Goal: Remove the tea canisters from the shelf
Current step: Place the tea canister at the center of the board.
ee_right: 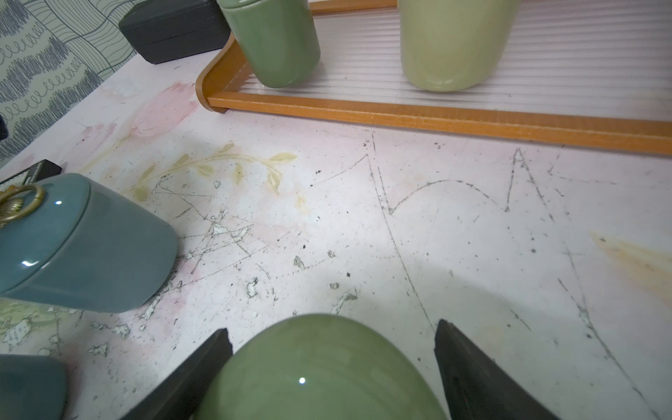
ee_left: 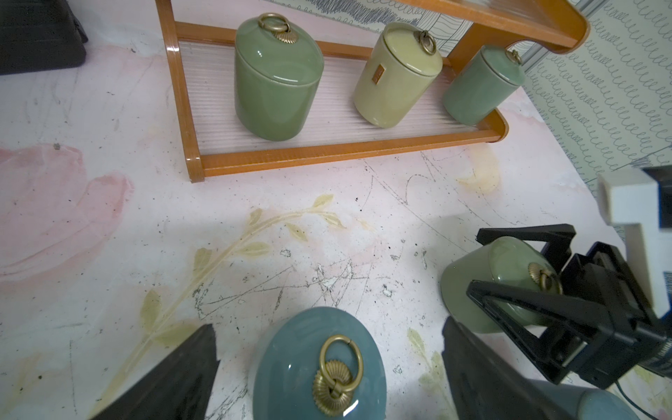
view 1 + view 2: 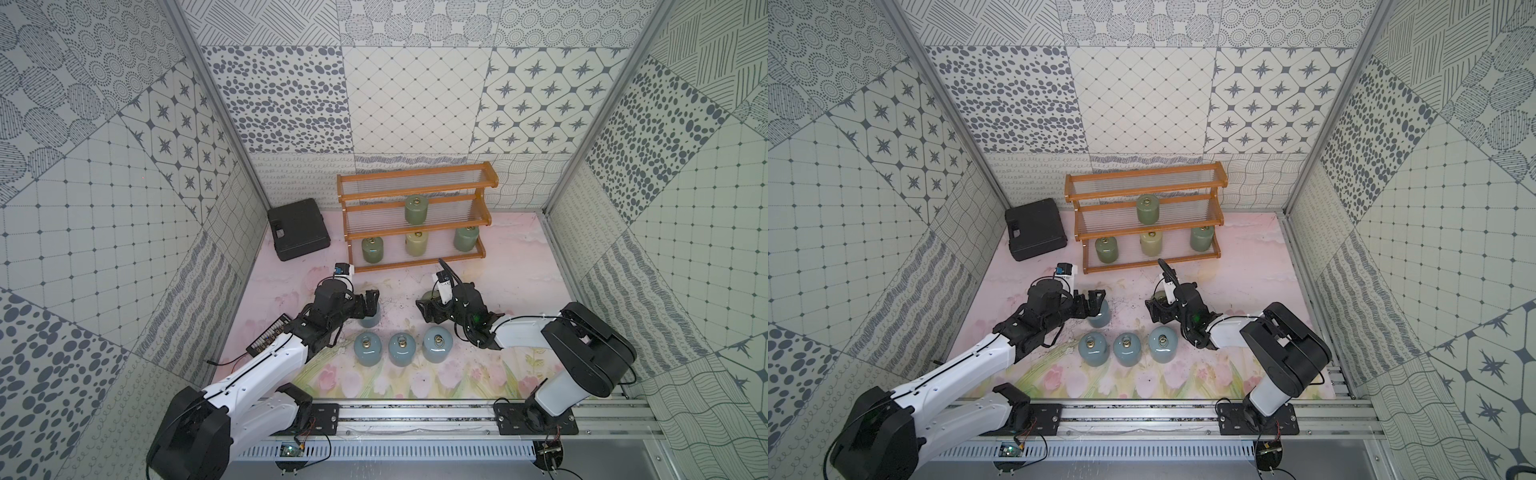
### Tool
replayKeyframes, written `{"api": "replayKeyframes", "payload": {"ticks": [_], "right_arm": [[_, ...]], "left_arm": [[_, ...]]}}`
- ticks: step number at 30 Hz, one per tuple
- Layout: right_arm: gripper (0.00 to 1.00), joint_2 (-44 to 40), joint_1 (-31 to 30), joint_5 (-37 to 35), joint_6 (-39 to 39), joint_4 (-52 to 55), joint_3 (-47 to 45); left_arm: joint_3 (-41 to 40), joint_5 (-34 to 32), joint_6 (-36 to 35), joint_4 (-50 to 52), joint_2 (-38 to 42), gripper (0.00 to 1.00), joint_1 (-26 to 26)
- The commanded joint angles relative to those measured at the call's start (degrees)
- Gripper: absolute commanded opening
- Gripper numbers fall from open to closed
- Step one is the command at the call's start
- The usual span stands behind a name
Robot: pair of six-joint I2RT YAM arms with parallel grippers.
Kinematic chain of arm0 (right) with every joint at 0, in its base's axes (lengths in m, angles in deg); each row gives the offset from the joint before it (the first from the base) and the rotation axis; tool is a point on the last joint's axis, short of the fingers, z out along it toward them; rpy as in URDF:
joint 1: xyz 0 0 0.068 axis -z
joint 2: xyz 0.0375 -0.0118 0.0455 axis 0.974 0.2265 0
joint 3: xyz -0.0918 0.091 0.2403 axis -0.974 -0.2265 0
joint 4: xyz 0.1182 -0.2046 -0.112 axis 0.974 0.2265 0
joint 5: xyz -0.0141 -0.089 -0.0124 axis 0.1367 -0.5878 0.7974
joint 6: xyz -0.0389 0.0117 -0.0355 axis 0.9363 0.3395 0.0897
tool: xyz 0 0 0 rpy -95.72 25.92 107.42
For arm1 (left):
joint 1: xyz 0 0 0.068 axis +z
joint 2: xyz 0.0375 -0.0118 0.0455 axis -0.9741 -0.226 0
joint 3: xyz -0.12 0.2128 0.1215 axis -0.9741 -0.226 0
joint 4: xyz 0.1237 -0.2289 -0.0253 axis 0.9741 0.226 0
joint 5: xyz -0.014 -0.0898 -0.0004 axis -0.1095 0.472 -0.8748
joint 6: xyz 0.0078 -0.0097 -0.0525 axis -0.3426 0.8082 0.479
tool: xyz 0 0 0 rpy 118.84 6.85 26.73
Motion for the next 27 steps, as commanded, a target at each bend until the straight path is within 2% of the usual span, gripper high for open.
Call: {"api": "replayKeyframes", "payload": {"ticks": [1, 18, 27], "right_arm": [[0.91, -2.2, -0.2, -1.2, -0.5, -2.1, -0.6], [0.93, -5.7, -0.4, -1.3, -0.6, -0.2, -1.3], [0.97, -10.9, -0.4, -2.1, 0.1, 4.2, -0.6]], "left_arm": [[-0.3, 0.9, 0.8, 0.1, 0.1, 1.00, 0.1], [-0.9, 0.6, 0.6, 0.2, 1.5, 1.00, 0.1], [2.6, 1.7, -2.4, 2.2, 0.6, 1.00, 0.1]]}}
